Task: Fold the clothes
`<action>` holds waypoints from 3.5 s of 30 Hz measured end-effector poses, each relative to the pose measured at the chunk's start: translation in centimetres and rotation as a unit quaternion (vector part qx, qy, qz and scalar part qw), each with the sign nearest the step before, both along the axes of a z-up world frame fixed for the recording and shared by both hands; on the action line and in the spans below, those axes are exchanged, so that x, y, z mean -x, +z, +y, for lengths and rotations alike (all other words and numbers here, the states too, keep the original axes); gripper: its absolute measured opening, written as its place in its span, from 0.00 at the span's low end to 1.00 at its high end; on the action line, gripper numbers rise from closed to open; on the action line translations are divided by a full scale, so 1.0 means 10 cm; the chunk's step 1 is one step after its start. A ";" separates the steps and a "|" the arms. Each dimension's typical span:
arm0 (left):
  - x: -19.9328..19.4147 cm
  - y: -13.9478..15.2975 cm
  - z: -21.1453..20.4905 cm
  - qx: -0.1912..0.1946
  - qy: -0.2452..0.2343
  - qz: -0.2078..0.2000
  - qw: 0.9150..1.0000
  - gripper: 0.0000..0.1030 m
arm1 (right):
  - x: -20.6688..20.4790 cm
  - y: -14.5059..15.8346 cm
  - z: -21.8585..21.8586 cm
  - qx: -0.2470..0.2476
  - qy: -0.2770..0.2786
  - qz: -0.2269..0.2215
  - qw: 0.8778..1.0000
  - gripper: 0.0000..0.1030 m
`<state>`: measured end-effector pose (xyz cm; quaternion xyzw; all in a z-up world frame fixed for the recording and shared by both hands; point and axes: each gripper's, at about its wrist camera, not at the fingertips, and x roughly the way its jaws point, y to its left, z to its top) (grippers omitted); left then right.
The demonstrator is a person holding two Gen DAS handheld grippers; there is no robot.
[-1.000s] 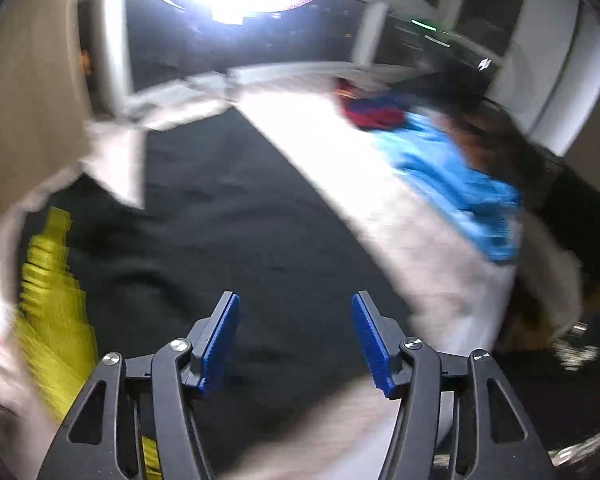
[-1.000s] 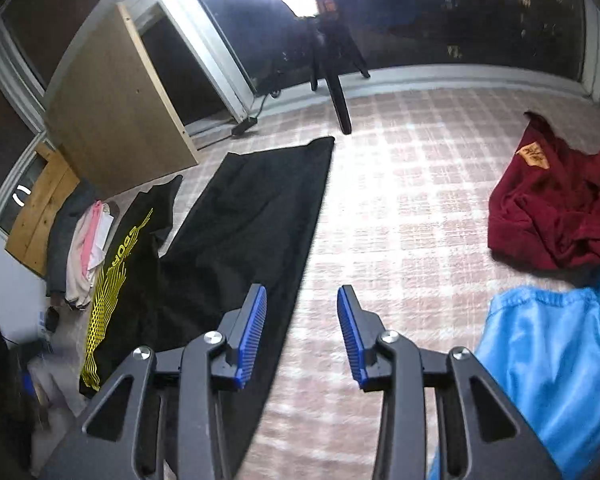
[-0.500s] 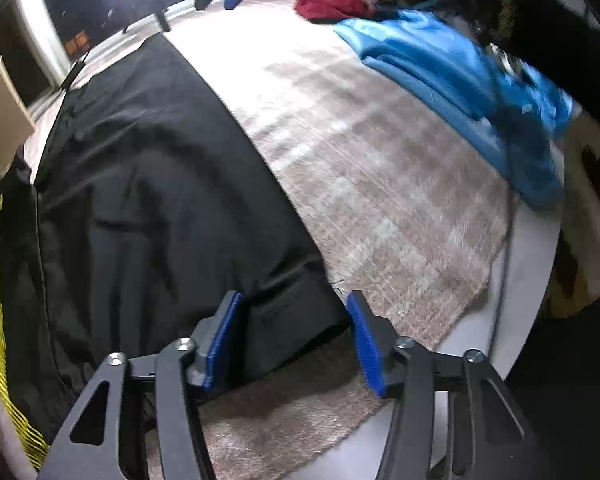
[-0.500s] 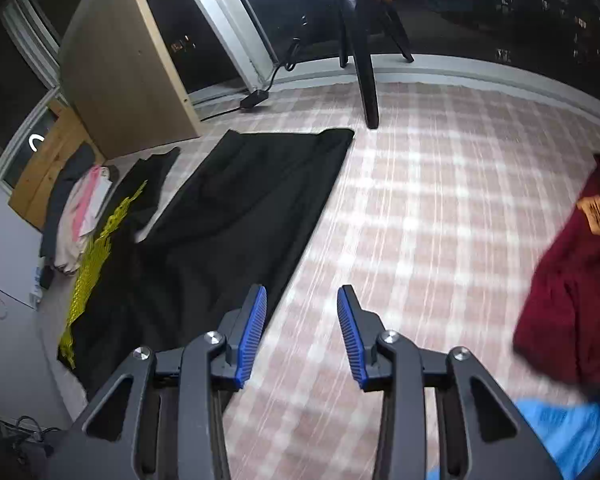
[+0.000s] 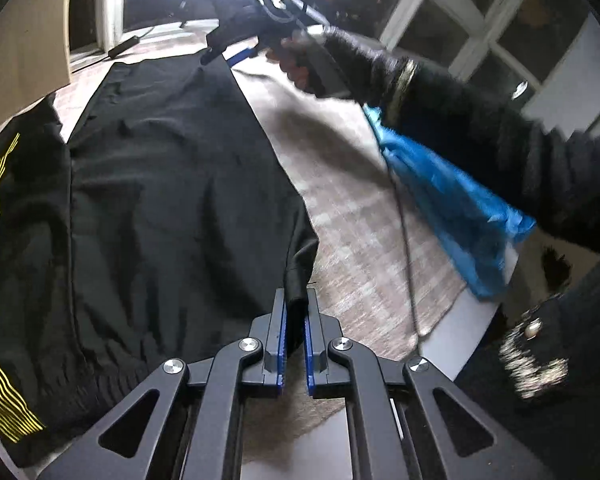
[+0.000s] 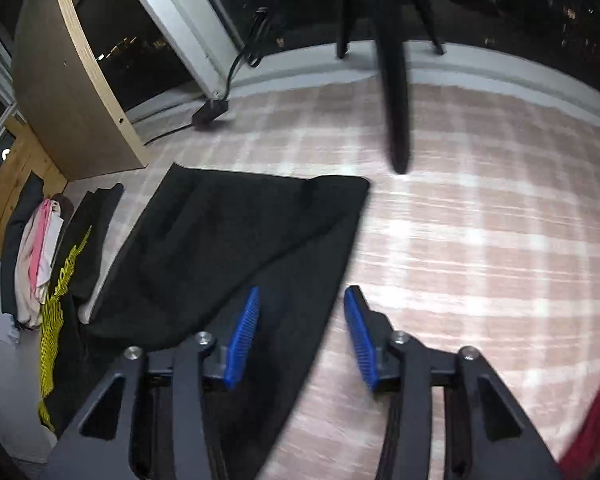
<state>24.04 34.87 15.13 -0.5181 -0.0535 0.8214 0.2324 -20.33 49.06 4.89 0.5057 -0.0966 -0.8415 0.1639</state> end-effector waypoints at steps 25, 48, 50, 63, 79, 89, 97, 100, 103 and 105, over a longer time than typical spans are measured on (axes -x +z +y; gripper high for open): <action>-0.43 0.28 -1.15 -0.126 0.060 0.063 0.988 0.06 | -0.23 1.52 -1.62 -0.043 0.026 0.206 0.977 0.01; -0.89 -0.28 -2.97 -0.110 0.158 -0.013 0.981 0.19 | -0.36 1.15 -3.74 -0.116 0.140 0.121 0.976 0.36; -0.79 -0.22 -2.93 -0.094 0.130 -0.010 0.987 0.22 | -0.82 1.10 -3.34 -0.109 0.125 0.103 0.981 0.36; -0.31 -0.15 -2.08 -0.073 -0.064 -0.011 0.995 0.35 | -0.88 0.53 -2.48 -0.139 0.039 0.020 0.989 0.36; -0.15 -0.53 -1.25 -0.016 -0.099 -0.028 0.995 0.49 | -0.17 0.37 -2.56 -0.077 0.085 0.000 0.993 0.36; -0.20 -0.44 -1.52 -0.022 -0.010 -0.031 0.999 0.49 | 0.73 0.11 -3.01 -0.114 0.087 -0.001 0.990 0.23; -0.45 -0.24 -1.63 0.005 0.026 -0.018 0.999 0.51 | 0.73 0.23 -2.91 -0.136 0.082 -0.011 0.987 0.08; -0.61 -0.10 -2.06 0.003 0.090 -0.015 0.996 0.51 | 0.31 0.59 -2.75 -0.067 0.096 0.027 0.993 0.15; -0.74 -0.05 -2.45 0.005 0.150 -0.017 0.988 0.51 | -0.31 0.85 -2.70 -0.028 0.142 0.053 0.988 0.16; -0.83 -0.07 -2.63 0.024 0.184 -0.021 0.982 0.51 | -0.87 0.85 -2.78 -0.031 0.200 0.046 0.978 0.16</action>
